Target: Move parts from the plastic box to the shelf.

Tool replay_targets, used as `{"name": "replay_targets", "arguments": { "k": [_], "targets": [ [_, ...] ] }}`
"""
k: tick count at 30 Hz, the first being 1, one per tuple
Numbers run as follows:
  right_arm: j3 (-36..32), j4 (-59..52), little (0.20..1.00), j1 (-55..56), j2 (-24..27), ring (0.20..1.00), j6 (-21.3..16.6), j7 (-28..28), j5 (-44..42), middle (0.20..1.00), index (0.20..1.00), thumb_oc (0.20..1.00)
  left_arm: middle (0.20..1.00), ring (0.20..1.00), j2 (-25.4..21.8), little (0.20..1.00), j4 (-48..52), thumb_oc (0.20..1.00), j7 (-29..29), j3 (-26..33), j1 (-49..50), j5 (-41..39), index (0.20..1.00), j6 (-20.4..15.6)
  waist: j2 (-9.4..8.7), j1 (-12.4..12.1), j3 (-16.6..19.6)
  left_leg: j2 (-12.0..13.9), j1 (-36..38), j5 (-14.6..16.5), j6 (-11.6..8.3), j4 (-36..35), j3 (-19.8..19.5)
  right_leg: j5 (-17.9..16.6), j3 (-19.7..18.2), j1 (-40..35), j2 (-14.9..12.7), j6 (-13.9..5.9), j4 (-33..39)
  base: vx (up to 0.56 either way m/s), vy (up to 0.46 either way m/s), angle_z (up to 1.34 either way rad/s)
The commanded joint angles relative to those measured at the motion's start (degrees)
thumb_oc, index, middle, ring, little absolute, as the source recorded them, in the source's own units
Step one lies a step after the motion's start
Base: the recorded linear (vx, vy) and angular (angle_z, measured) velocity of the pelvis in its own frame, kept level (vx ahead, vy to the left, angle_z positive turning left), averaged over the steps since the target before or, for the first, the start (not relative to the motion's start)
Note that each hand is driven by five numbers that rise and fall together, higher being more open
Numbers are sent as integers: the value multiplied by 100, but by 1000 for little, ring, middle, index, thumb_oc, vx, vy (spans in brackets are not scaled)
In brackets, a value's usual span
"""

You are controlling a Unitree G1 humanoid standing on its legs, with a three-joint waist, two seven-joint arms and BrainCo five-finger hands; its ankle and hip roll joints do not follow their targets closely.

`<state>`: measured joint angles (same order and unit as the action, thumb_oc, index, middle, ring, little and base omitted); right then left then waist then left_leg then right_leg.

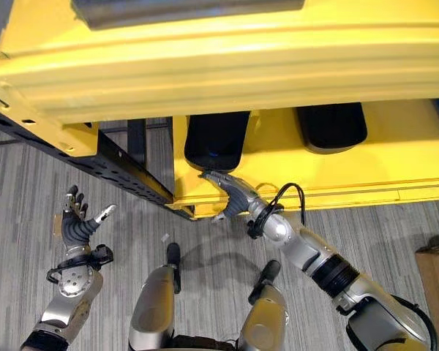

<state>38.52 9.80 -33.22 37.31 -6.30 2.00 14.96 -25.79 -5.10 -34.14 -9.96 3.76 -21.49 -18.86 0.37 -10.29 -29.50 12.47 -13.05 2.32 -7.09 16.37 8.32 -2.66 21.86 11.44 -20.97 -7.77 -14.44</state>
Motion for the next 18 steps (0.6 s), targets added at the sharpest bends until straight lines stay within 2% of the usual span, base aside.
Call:
{"name": "replay_targets", "arguments": {
  "k": [1, 5, 13, 18],
  "targets": [
    [158, -50, 1000, -225, -16, 1000, -110, 51, 43, 1000, 1000, 1000, 1000, 1000, -227, 1000, 370, 1000, -168, 168, 169, -195, 1000, -34, 28, -167, 112, 205, 141, 170, 216, 275, 437, 472, 241, -233, -229, -250, -563, -82, -10, 5],
    [252, 249, 1000, -412, -76, 1000, -134, 72, 80, 1000, 1000, 1000, 1000, 1000, -115, 1000, 208, 1000, -178, 195, 191, -439, 1000, -22, 57, -215, 66, 244, 48, 206, 227, 452, 479, 522, 306, -155, -311, -227, -754, -54, 9, 5],
    [414, 677, 1000, -741, -167, 1000, -331, -53, 188, 1000, 1000, 1000, 1000, 1000, -73, 1000, 210, 1000, -321, 173, 93, -409, 1000, 37, 133, -269, -27, 219, -197, 304, 290, 752, 463, 585, 289, 46, -448, -229, -1049, -22, 31, 2],
    [540, 804, 1000, -850, -259, 1000, -249, -47, 364, 1000, 1000, 1000, 1000, 1000, -93, 1000, 196, 1000, -304, 158, 77, -424, 1000, 0, 179, -296, -30, 199, -342, 299, 291, 789, 456, 599, 277, 192, -484, -234, -1133, -12, 37, 3]
  ]
}}
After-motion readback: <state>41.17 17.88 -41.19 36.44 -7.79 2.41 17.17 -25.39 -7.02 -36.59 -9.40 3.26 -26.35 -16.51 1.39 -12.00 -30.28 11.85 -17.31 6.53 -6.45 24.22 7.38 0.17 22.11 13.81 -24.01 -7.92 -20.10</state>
